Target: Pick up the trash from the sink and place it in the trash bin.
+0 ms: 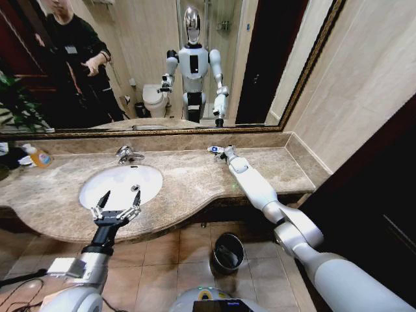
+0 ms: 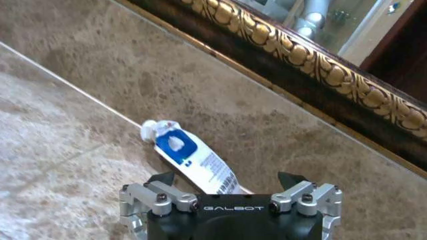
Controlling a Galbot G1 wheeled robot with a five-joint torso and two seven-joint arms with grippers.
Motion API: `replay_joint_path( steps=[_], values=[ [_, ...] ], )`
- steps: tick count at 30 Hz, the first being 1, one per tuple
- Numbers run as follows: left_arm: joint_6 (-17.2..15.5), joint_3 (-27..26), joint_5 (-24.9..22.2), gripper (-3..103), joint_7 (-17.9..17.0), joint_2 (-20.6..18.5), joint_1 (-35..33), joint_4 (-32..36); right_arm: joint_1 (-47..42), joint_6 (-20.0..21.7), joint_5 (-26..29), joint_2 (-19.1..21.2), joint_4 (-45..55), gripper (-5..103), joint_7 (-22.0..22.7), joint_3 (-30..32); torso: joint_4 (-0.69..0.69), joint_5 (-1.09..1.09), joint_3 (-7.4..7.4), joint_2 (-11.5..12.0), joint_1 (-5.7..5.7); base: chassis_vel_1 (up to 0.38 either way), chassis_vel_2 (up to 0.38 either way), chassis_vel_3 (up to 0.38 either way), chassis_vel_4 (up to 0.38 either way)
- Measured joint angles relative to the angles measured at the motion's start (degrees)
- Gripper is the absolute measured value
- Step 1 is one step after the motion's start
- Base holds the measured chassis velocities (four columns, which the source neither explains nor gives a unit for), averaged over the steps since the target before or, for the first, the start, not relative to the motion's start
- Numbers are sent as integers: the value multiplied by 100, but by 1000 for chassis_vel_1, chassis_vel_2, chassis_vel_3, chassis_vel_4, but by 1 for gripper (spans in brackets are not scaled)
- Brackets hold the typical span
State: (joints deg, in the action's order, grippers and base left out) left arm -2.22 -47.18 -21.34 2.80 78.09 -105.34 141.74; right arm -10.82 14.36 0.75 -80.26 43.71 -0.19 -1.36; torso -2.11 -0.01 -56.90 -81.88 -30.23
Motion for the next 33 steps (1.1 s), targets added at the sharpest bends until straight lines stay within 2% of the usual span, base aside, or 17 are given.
replay_joint_path(
  steps=[14,17,18,22,23,26,28,29,30,32,33],
  values=[
    [0,0,0,100,0,0,0,0,116,-146,-440,-200,-420,101,205,240,0,0,0,0,0,0,0,0,0],
    [0,0,0,100,0,0,0,0,123,-183,-508,-246,-504,92,251,286,0,0,0,0,0,0,0,0,0],
    [0,0,0,100,0,0,0,0,123,-183,-508,-246,-504,92,251,286,0,0,0,0,0,0,0,0,0],
    [0,0,0,100,0,0,0,0,124,-228,-510,-287,-567,77,298,336,-1,1,0,0,0,0,0,0,0],
    [0,0,0,100,0,0,0,0,124,-228,-510,-287,-567,77,298,336,-1,1,0,0,0,0,0,0,0],
    [0,0,0,100,0,0,0,0,123,-252,-495,-281,-571,61,289,353,0,1,0,0,0,0,0,0,0],
    [0,0,0,100,0,0,0,0,122,-255,-491,-279,-571,61,282,354,0,1,0,0,0,0,0,0,0],
    [0,0,0,100,0,0,0,0,116,-261,-475,-268,-571,55,255,361,0,1,0,0,0,0,0,0,0],
    [0,0,0,100,0,0,0,0,108,-267,-457,-261,-570,45,236,365,0,0,0,0,0,0,0,0,0],
    [0,0,0,100,0,0,0,0,103,-271,-443,-259,-567,45,226,369,0,0,0,0,0,0,0,0,0],
    [0,0,0,100,0,0,0,0,94,-273,-419,-257,-564,39,204,376,0,1,0,0,0,0,0,0,0]
  ],
)
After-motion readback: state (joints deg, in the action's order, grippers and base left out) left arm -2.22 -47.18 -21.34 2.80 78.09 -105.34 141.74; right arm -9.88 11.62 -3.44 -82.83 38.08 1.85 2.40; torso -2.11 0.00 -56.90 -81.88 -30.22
